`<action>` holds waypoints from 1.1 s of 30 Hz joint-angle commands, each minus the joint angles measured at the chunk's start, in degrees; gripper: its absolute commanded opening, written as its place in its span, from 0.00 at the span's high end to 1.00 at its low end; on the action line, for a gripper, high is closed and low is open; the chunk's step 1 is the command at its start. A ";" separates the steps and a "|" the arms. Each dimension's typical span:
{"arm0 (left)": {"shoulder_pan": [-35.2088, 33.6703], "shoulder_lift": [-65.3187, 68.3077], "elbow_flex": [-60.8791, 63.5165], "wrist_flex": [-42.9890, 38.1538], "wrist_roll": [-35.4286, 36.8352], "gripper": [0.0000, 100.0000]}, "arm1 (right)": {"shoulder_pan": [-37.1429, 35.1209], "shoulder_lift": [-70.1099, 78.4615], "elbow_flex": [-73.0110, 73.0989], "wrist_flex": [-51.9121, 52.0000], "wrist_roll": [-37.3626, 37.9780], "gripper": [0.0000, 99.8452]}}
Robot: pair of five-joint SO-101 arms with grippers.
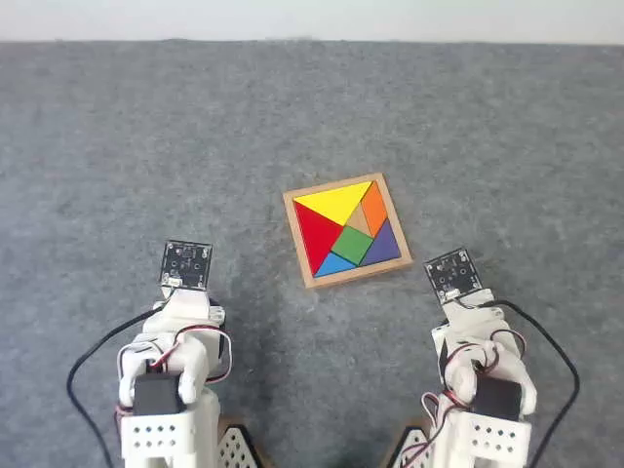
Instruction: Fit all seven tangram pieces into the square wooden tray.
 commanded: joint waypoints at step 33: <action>0.09 -1.05 -0.66 0.18 0.00 0.98 | 0.57 -0.13 1.05 0.31 -0.35 0.99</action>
